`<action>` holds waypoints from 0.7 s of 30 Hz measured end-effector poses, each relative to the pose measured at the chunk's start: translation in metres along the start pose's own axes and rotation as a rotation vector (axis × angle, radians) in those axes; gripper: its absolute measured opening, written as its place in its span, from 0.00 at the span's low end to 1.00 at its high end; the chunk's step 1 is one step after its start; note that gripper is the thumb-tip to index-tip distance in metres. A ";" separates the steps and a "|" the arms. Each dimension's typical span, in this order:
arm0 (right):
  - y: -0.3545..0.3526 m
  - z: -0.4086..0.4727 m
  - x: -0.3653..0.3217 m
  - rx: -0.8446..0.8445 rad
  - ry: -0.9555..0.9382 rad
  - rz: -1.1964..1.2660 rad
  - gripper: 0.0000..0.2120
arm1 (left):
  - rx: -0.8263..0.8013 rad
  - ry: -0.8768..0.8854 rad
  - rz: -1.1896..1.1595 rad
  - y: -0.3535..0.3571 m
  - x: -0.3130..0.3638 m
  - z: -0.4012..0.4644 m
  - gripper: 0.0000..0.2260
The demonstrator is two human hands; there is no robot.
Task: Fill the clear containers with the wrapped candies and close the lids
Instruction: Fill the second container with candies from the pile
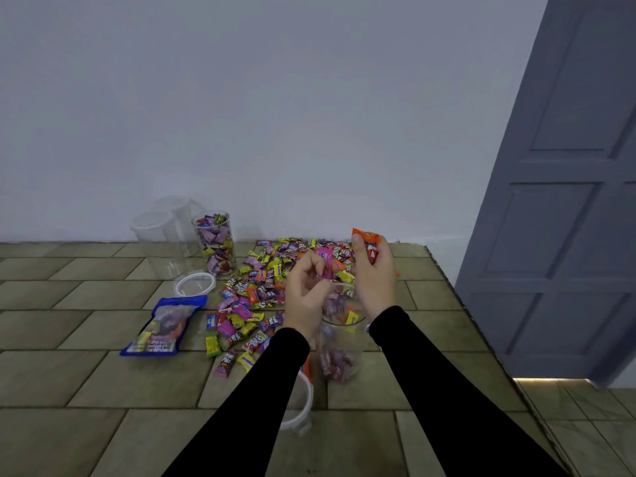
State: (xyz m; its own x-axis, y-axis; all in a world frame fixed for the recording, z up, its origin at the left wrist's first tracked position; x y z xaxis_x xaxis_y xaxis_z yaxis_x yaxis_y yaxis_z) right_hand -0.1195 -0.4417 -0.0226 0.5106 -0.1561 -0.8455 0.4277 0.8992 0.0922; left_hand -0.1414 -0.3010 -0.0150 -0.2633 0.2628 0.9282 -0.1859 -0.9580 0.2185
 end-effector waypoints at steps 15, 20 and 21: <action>0.002 -0.003 -0.003 -0.020 0.033 0.080 0.07 | 0.066 -0.574 -0.291 -0.004 -0.094 -0.010 0.30; 0.005 -0.006 -0.011 -0.051 0.021 0.193 0.06 | 0.055 -0.576 -0.315 -0.008 -0.104 -0.006 0.36; 0.006 -0.007 -0.011 -0.067 0.018 0.208 0.07 | 0.064 -0.569 -0.319 -0.010 -0.106 -0.005 0.36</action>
State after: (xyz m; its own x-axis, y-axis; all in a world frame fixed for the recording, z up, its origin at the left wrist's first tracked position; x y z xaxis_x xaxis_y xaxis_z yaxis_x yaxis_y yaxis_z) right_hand -0.1274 -0.4315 -0.0159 0.5687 0.0423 -0.8214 0.2640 0.9364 0.2311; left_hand -0.1168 -0.3192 -0.1173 0.3409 0.4498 0.8255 -0.1108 -0.8528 0.5104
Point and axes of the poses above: each hand's wrist, its own z-axis towards the middle knuckle, its own y-axis out of the palm, x = y × z, the point moved 10 cm from there along z, towards the middle knuckle, and after that the axes turned 13 degrees about -y, right-handed, at the moved point
